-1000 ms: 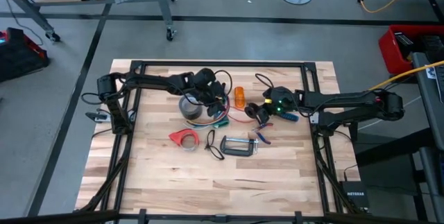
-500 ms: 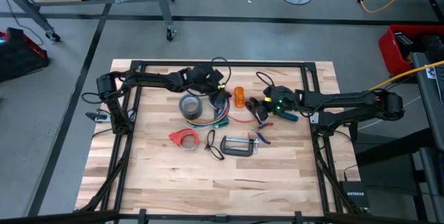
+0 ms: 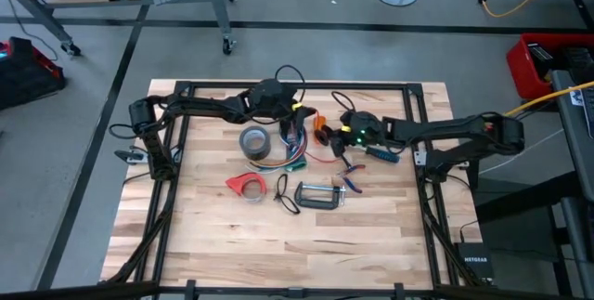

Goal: Coil cords
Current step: Coil the red wire

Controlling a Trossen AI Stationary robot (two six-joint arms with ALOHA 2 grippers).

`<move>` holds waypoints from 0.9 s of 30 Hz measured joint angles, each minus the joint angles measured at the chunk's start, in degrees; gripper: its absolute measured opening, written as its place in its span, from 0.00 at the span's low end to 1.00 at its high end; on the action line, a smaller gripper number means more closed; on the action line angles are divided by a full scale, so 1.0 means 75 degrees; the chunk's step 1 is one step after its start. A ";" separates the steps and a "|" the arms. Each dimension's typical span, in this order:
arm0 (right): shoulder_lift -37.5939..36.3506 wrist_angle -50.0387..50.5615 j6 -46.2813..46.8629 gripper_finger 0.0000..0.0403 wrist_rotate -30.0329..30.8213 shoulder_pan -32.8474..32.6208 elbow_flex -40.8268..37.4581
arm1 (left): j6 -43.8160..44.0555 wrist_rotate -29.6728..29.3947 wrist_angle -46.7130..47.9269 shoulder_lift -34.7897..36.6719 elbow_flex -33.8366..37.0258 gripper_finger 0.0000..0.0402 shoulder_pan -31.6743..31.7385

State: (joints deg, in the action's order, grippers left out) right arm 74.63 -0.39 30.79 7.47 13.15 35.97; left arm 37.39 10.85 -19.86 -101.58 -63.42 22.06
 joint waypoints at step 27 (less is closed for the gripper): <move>0.0927 -0.0915 0.0614 0.01 0.1051 0.0975 0.1109 | -0.1244 -0.0041 0.0055 0.0000 0.0000 0.00 -0.1174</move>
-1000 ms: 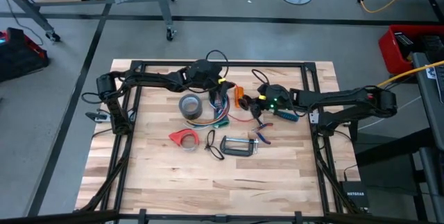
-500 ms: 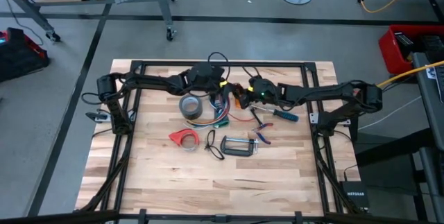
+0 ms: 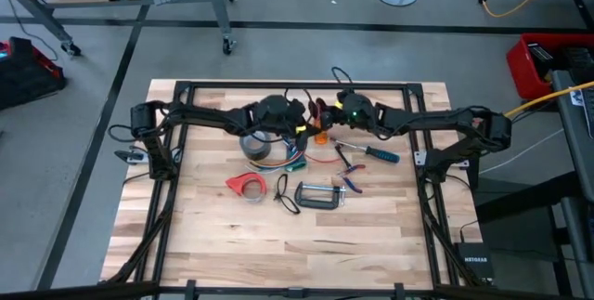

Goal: Coil cords
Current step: Coil the red wire

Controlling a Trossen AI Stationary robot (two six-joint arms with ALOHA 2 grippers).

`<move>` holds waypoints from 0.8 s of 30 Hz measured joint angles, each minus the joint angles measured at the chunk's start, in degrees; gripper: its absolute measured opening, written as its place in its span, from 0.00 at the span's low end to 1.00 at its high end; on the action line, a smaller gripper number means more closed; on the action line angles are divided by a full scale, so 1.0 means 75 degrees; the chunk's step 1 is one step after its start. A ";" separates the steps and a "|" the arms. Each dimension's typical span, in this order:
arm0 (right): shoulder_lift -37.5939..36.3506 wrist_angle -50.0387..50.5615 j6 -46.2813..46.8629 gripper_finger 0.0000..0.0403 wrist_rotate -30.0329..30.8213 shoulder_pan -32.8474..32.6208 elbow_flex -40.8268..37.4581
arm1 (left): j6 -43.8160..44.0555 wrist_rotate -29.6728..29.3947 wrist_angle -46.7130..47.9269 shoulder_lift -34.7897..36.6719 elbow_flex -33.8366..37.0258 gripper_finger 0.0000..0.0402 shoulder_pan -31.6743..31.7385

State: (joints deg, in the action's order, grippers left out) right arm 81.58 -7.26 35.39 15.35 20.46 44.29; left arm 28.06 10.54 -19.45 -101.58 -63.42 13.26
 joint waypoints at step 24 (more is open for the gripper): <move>-0.0103 -0.1443 -0.0587 0.01 -0.3470 0.1199 0.0002 | -0.3373 -0.0175 0.1229 0.0000 -0.0003 0.03 -0.0511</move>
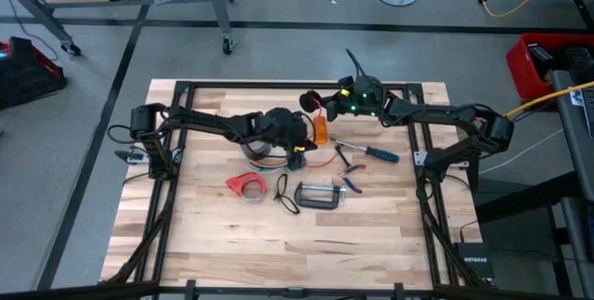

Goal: Coil cords
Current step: Coil the red wire

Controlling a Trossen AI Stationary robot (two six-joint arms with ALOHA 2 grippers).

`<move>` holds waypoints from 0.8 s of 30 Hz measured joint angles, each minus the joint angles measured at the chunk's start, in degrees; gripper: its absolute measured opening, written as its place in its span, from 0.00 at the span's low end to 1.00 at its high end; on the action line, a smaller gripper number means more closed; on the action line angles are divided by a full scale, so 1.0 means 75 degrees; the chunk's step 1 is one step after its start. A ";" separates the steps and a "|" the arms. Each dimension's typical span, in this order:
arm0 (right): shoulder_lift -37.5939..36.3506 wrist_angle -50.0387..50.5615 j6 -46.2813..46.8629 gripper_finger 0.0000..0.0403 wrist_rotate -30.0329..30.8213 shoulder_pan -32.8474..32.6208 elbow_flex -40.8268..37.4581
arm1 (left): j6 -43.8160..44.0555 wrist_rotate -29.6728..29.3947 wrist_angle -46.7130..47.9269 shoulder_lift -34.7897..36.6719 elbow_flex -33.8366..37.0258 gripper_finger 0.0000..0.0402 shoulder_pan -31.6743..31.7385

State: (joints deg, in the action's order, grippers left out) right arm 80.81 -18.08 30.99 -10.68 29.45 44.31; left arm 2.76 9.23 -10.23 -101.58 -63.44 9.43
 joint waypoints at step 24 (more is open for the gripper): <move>-0.1837 0.1742 -0.0789 0.01 -0.0830 0.0490 0.0001 | -0.0138 -0.0328 0.0688 -0.0006 0.0003 0.03 0.0003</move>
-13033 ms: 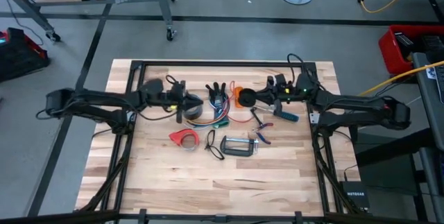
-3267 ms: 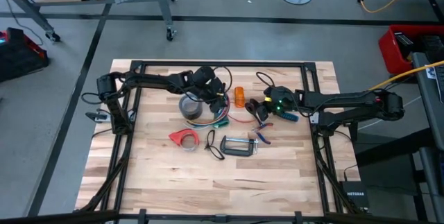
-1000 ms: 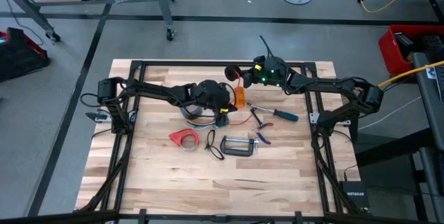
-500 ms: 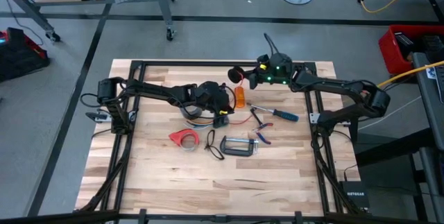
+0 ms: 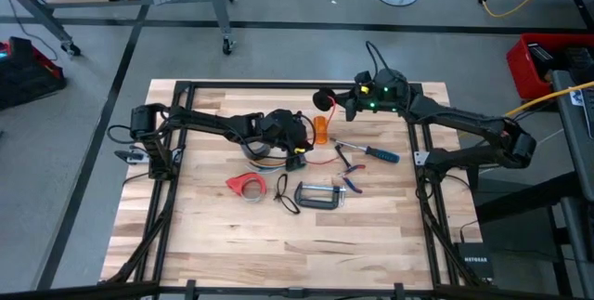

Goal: Coil cords
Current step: Coil the red wire

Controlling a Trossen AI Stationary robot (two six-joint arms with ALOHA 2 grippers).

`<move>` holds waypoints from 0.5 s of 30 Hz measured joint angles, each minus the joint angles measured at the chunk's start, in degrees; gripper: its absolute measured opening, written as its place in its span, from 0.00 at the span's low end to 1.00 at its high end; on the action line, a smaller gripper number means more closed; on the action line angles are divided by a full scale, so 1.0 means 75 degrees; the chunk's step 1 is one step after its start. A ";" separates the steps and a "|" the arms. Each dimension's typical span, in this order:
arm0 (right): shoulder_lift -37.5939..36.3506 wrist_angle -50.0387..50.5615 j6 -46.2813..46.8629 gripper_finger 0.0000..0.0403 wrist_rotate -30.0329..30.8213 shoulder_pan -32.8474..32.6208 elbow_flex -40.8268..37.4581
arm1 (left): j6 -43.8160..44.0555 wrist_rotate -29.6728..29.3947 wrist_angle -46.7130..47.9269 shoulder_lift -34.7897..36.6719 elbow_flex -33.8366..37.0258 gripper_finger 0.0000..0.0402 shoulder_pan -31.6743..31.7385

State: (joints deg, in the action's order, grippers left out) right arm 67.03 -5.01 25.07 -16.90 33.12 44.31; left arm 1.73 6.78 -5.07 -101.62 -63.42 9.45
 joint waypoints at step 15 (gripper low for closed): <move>-0.1057 0.0883 -0.0269 0.01 0.0168 0.0003 0.0000 | 0.0352 -0.0004 0.0366 0.0000 0.0000 0.00 0.0000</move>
State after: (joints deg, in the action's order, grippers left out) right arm 59.10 1.61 23.05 -15.64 33.15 44.31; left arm 4.36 6.74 -2.33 -101.62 -63.42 9.45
